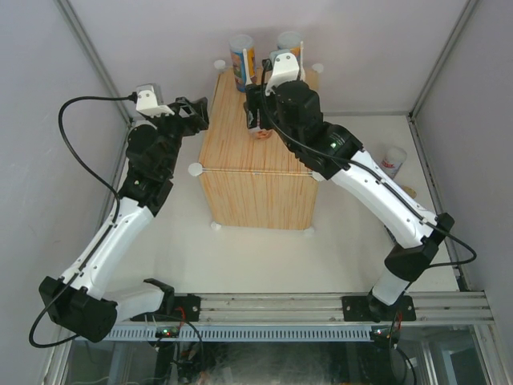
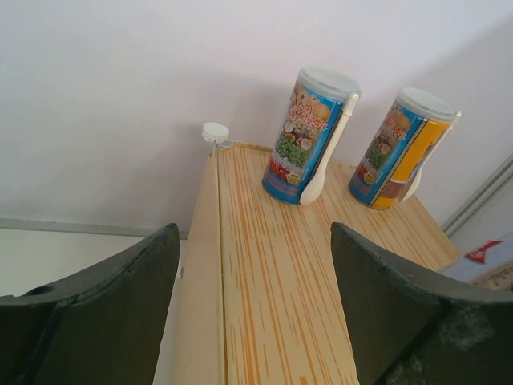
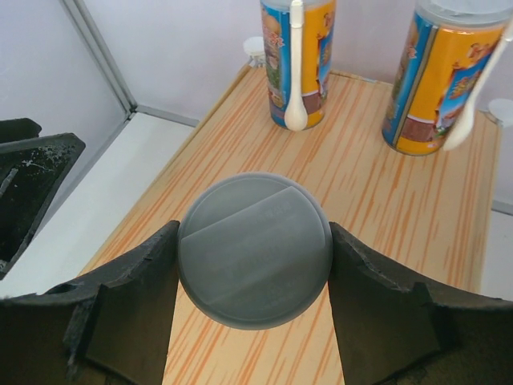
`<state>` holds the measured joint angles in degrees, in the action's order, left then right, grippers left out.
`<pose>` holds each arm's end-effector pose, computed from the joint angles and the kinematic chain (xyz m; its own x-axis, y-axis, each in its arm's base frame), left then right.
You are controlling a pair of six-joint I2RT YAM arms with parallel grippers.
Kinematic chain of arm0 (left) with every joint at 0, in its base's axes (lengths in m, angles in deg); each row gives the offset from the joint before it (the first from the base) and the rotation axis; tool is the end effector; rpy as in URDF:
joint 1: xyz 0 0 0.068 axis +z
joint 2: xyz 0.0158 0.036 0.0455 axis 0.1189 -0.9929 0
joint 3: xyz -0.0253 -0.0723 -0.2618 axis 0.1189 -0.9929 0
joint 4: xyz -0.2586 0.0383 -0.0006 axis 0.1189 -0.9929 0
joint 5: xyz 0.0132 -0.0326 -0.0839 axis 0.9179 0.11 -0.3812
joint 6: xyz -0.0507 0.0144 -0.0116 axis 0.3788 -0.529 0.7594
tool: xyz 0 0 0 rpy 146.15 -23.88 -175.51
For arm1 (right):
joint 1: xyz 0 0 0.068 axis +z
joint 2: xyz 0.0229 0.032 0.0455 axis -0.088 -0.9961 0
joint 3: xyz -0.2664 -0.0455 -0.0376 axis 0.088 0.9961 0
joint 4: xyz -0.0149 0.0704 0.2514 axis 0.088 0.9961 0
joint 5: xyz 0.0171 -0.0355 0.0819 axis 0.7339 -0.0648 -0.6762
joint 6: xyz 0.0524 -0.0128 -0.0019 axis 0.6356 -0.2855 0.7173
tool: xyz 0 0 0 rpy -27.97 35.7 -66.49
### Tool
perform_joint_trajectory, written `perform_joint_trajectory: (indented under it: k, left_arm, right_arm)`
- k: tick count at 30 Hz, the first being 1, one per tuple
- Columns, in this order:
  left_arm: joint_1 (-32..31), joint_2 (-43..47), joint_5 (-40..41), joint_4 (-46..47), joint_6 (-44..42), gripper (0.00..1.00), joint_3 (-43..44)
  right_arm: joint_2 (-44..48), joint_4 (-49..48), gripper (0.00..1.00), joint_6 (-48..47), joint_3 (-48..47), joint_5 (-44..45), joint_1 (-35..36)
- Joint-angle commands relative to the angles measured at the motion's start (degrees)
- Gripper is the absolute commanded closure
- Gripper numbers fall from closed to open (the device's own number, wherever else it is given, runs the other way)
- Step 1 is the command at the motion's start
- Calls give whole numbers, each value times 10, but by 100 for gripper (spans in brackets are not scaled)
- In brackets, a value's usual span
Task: Place and organize the canned foods onto the counter
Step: Place the canned food on the counter.
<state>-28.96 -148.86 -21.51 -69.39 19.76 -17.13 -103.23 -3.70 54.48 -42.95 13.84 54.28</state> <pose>0.2479 -0.0921 0.4396 0.1403 -0.3670 -0.9196 0.2097 0.9187 -0.3346 0.2443 0.2587 0.5026 -0.1516 -0.0009 -0.9884 -0.3650 0.9294 0.0551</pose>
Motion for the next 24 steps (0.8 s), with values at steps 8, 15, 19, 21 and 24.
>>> perform_joint_trajectory:
  k: [8,15,19,21,24]
  left_arm:
    - [-3,26,-25,51,-28,19,-12]
    - [-1,25,-49,59,-42,17,-16]
    - [4,24,-52,59,-43,17,-15]
    - [6,24,-55,60,-44,17,-15]
    - [9,25,-58,61,-47,17,-18]
  right_arm:
    - [-46,-75,100,6,-107,-26,-12]
    - [-92,-58,100,11,-160,-39,-24]
    - [-120,-56,100,16,-192,-46,-33]
    - [-136,-50,100,17,-214,-49,-38]
    - [-163,-35,100,20,-249,-56,-46]
